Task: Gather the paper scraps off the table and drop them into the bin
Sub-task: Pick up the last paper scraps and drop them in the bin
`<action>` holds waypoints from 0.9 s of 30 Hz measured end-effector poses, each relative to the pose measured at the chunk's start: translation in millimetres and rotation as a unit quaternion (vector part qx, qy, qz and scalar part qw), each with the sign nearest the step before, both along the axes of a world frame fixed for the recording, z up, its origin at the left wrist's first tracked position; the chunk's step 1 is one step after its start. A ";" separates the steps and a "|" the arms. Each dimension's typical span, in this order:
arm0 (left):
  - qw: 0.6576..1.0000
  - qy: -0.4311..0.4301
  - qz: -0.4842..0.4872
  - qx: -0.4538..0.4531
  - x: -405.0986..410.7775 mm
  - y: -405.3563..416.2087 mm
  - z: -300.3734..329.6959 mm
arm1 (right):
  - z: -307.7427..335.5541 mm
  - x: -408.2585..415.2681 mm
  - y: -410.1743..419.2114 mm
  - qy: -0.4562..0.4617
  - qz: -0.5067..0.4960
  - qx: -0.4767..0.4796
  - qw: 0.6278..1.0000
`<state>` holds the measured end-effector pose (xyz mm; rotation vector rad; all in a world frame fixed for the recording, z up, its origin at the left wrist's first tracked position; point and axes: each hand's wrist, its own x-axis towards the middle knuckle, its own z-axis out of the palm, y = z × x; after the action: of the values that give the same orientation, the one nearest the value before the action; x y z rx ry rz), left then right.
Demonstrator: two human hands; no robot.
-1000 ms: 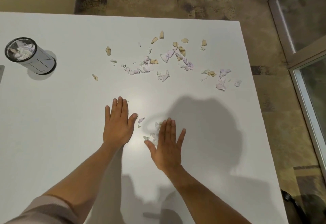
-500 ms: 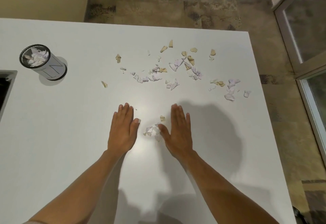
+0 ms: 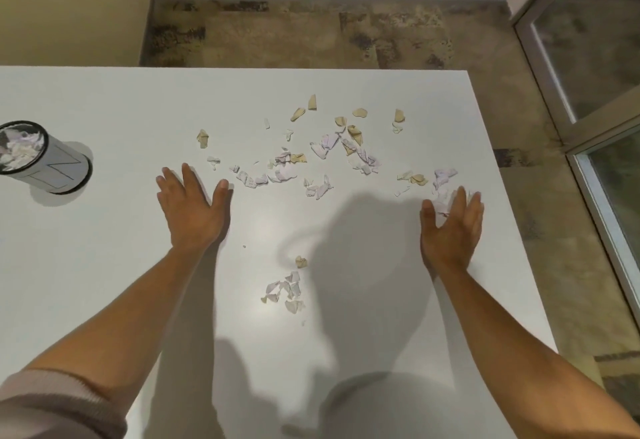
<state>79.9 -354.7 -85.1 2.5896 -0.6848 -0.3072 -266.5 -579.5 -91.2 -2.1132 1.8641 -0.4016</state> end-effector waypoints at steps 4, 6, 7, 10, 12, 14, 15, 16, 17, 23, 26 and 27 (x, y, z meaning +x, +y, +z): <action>1.000 -0.014 -0.008 0.015 15.1 -22.8 -7.0 | -5.6 8.9 -29.2 0.015 0.002 0.015 1.000; 0.999 -0.025 -0.027 0.015 21.5 -32.7 -10.6 | -8.6 16.5 -40.4 0.012 0.024 0.017 1.000; 0.998 -0.031 -0.042 0.017 24.6 -37.4 -12.2 | -10.6 20.7 -44.3 0.010 0.042 0.020 0.999; 0.991 -0.054 -0.117 0.034 27.1 -51.0 -13.9 | -16.8 34.1 -48.0 0.007 0.119 0.024 0.993; 0.980 -0.053 -0.186 0.037 17.7 -57.9 -14.3 | -20.0 42.6 -42.3 0.015 0.187 0.018 0.982; 0.966 -0.050 -0.250 0.037 2.0 -60.7 -14.9 | -21.6 50.5 -32.1 0.016 0.248 0.017 0.968; 0.960 -0.047 -0.275 0.035 -5.5 -61.1 -14.6 | -21.7 53.8 -27.1 0.009 0.275 0.018 0.961; 0.954 -0.041 -0.297 0.033 -12.3 -61.0 -13.8 | -21.3 56.2 -22.7 -0.003 0.302 0.021 0.953; 0.946 -0.031 -0.322 0.026 -17.6 -60.6 -12.7 | -20.9 57.5 -18.4 -0.020 0.329 0.029 0.944; 0.946 0.079 -0.289 -0.128 -19.1 -57.9 -4.7 | -15.8 69.2 -12.4 -0.233 0.272 0.101 0.928; 0.970 0.066 -0.204 -0.117 -1.7 -71.0 -4.1 | -15.2 86.3 -29.3 -0.162 0.232 0.064 0.957; 0.969 0.076 -0.215 -0.091 2.2 -77.7 -4.2 | -14.6 93.9 -33.4 -0.126 0.247 0.064 0.959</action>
<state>82.0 -432.4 -89.3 2.2000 -1.1576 -0.5443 -172.6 -612.9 -105.8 -2.2169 1.1396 -0.3941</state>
